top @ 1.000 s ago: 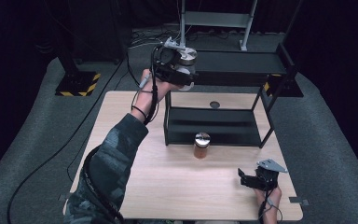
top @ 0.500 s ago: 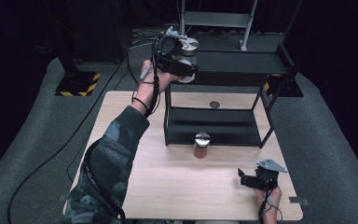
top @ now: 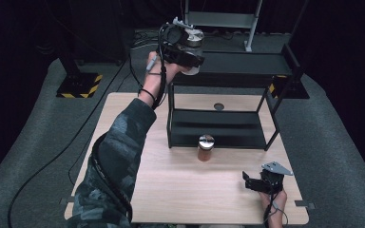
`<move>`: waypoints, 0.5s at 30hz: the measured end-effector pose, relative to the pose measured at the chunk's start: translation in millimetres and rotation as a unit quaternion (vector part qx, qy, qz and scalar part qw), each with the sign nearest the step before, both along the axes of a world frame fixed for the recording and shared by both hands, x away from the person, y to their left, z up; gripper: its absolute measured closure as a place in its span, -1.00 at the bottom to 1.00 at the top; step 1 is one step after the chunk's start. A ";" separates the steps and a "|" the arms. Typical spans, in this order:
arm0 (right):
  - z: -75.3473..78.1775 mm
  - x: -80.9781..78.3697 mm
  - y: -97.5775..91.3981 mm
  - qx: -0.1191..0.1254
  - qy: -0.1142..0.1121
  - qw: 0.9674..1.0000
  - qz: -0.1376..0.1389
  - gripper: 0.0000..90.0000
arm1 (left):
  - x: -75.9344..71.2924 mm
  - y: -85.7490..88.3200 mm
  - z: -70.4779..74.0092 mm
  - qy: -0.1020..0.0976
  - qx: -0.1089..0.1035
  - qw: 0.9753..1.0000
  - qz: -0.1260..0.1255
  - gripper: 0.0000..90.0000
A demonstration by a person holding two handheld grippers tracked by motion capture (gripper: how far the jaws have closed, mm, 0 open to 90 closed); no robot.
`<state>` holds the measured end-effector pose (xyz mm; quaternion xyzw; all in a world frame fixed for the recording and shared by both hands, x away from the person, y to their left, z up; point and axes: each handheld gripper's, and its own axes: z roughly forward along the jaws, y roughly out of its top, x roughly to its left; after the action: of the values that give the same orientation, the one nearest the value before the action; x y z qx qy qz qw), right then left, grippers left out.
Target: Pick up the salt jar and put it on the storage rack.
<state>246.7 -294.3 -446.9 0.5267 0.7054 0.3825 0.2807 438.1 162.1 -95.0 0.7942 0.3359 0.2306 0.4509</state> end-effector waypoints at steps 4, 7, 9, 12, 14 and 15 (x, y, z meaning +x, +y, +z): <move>0.0 0.0 -0.1 0.000 0.000 1.000 0.000 -1.00 | 5.0 -2.1 1.4 0.002 0.000 1.000 0.005 -0.32; -0.1 0.0 -0.3 0.001 0.000 1.000 0.000 -1.00 | 8.5 -4.8 1.6 0.004 0.003 1.000 0.010 -0.32; -0.2 -0.3 -0.4 0.001 -0.001 1.000 0.000 -1.00 | 11.4 -5.5 0.7 0.006 0.002 1.000 0.013 -0.31; -0.1 -0.1 -0.1 0.000 -0.001 1.000 0.001 -1.00 | 15.1 -7.4 -0.7 0.007 0.003 1.000 0.018 -0.31; -0.1 -0.2 0.2 -0.001 -0.001 1.000 0.001 -1.00 | 18.2 -8.6 -1.7 0.009 0.003 1.000 0.022 -0.31; -0.2 -0.3 0.1 -0.001 -0.001 1.000 0.002 -1.00 | 19.7 -9.5 -2.1 0.010 0.003 1.000 0.025 -0.31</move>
<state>246.4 -294.2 -447.1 0.5247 0.7063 0.3827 0.2817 457.8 152.7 -97.1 0.7893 0.3593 0.2349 0.4390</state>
